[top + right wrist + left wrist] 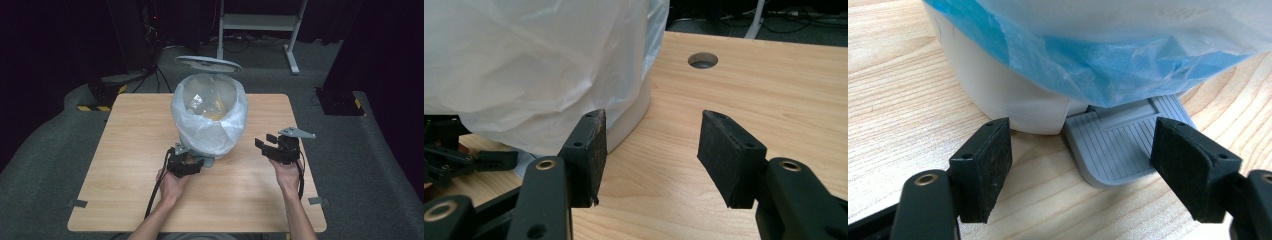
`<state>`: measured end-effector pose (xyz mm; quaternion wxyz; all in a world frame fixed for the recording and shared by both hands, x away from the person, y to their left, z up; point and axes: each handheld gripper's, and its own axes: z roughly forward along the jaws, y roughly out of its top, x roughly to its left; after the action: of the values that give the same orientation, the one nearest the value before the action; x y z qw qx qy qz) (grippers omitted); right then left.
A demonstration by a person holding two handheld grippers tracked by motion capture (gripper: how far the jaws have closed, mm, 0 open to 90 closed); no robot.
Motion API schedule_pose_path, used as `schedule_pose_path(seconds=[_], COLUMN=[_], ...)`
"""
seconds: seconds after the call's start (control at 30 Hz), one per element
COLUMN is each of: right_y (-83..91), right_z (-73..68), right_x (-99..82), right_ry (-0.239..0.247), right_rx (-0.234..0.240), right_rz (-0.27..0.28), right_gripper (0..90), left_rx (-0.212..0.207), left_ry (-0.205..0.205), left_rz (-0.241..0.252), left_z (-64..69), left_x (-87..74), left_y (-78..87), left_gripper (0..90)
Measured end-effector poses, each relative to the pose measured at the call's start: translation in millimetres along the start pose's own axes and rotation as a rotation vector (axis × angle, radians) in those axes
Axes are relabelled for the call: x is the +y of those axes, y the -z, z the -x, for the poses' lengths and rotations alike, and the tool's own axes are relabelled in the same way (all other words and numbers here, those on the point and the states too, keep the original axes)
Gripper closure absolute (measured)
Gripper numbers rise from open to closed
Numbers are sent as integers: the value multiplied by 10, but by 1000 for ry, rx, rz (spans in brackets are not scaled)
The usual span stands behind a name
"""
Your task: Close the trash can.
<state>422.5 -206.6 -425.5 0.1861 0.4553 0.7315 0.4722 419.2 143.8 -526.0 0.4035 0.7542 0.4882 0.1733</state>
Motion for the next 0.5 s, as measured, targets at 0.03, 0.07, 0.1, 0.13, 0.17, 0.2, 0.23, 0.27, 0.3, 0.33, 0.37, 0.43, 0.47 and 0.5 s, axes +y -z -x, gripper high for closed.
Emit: schedule_pose_path(seconds=[0.03, 0.07, 0.1, 0.13, 0.17, 0.2, 0.23, 0.27, 0.3, 0.33, 0.37, 0.43, 0.47, 0.5], right_y=[-6, -14, -21, -30, -40, -50, -61, -71, -79, -85, -88, -97, -102, -105], right_z=[3, 7, 8, 13, 17, 18, 29, 36, 45, 54, 56, 66, 73, 80], right_x=[-14, -29, -46, -64, -82, -100, -116, -132, -147, -163, -178, -207, -221, -235], right_ry=[0, 2, -2, 2, 3, -3, 2, -1, -3, -1, -8, -5, -1, -4], right_rx=[-2, -5, -8, -12, -16, -20, -24, -27, -28, -30, -32, -38, -42, -45], right_rz=[-4, -7, -12, -16, -21, -30, -34, -39, -42, -43, -47, -51, -52, -54], right_gripper=[451, 451, 451, 451, 451, 451, 451, 451, 451, 451, 451, 450, 451, 451], left_rx=[1, 1, 1, 1, 0, 1, 2, 2, 2, 2, 2, 4, 3, 3], left_ry=[-1, -2, -1, -1, -1, -2, -3, -4, -4, -4, -4, -9, -5, -6], left_rz=[0, 1, 0, 0, 1, 1, 1, 1, 1, 2, 2, 2, 3, 3], left_z=[2, 3, 5, 5, 5, 6, 6, 7, 8, 9, 10, 8, 11, 12], left_x=[0, 0, 0, 0, 0, 1, 1, 2, 2, 2, 2, 3, 2, 3], left_y=[1, 2, 3, 3, 3, 4, 5, 6, 7, 7, 7, 9, 8, 9], left_gripper=[245, 245, 245, 246, 246, 245, 246, 246, 246, 246, 246, 246, 246, 246])
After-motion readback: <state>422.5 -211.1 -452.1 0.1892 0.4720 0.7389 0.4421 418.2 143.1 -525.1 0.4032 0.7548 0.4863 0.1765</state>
